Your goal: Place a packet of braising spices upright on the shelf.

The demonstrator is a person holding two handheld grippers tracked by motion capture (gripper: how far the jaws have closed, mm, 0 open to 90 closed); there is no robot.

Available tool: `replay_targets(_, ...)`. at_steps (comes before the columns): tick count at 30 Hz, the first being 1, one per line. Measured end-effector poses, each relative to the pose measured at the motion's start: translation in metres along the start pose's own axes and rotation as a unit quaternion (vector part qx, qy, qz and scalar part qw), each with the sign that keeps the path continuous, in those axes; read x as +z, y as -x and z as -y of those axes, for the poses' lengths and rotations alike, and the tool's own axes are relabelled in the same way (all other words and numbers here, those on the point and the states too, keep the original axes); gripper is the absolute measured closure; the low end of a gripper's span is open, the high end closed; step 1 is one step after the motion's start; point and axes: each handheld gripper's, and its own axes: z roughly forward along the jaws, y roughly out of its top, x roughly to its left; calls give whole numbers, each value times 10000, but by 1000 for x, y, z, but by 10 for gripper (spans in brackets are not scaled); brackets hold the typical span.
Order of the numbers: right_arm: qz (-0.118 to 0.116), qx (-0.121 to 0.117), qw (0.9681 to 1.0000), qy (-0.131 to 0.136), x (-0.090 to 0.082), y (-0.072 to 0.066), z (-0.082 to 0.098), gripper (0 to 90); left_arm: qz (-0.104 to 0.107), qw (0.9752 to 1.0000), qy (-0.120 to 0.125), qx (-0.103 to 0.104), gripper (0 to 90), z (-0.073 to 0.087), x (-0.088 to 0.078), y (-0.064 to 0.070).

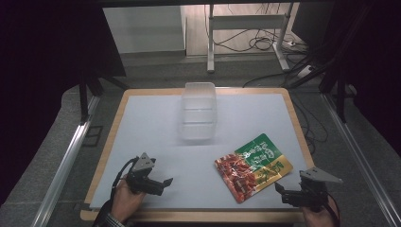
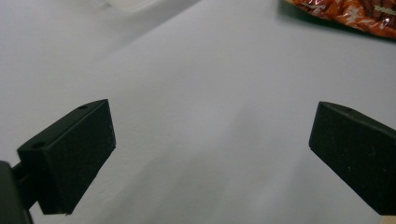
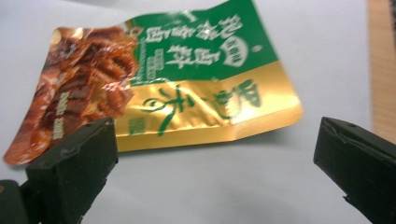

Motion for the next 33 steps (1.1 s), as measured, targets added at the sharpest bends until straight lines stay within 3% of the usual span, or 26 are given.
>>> replay_targets(6,-177,145,9996,150,1,11,5,0,-227,9997,127,16,0,2,-6,-2)
replay_targets(11,-124,171,9994,278,-2,15,6,0,-330,9994,51,-2,0,4,-8,-5)
replay_targets(22,-143,75,9998,67,5,12,7,0,-312,9995,10,82,0,5,-9,-4)
replay_targets(30,-161,-19,9998,116,12,13,4,0,-275,9991,-109,291,0,5,-6,-1)
replay_targets(33,-307,-51,9993,207,15,12,2,0,-277,9989,-130,345,0,5,-6,0)
